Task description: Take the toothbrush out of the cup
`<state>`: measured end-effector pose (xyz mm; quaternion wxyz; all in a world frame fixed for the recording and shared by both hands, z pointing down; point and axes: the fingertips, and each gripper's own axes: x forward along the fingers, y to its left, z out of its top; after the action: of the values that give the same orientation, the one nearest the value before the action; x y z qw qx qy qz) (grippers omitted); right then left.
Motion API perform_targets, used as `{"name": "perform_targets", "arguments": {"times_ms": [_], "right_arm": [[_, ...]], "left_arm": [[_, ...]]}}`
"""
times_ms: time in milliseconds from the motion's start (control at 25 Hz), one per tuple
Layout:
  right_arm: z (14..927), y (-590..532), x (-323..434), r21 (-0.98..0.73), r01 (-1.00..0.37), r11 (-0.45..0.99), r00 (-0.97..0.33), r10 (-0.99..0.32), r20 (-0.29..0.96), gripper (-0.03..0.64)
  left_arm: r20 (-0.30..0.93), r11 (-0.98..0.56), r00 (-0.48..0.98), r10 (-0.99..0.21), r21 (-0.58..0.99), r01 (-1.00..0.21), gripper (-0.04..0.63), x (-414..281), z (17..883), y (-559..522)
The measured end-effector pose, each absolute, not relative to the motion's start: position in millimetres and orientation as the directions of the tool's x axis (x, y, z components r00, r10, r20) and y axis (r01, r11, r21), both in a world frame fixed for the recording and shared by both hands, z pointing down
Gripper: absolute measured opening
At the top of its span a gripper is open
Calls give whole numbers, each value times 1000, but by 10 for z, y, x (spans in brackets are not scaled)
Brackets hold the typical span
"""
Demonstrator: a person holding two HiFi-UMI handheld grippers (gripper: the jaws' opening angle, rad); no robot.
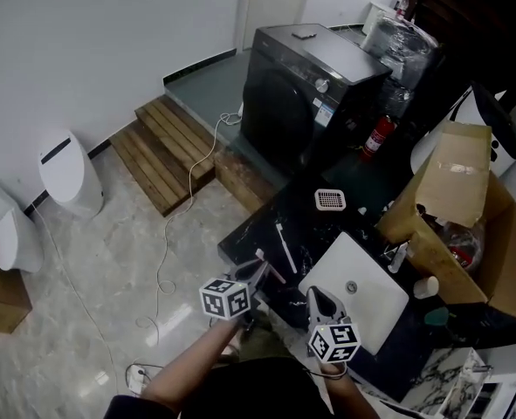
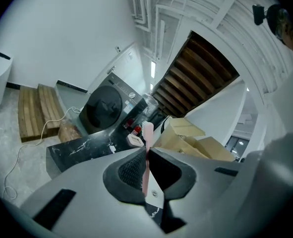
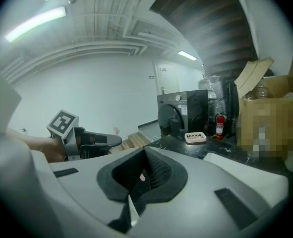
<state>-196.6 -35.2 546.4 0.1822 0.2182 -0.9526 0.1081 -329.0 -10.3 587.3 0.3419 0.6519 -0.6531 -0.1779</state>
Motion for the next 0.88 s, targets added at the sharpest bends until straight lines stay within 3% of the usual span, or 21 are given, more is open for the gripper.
{"name": "perform_targets", "arguments": {"times_ms": [320,520,880], "right_arm": [[5698,-966,-2394,-178,-436,882,-844,-333,421,14],[5918,-1336,-2442,-219,-464,858,-827,-332,453,14],[6146,-1849,-2395,-231,-514,826,-798,-361,483,14]], "left_arm": [[354,149,136,-925,670,-727,43,-3500,6503,-601],[373,166,177,-911,723,-671,44,-3538,6762,-857],[469,301,138,-873,738,-604,61,-3714,7229,-1096]]}}
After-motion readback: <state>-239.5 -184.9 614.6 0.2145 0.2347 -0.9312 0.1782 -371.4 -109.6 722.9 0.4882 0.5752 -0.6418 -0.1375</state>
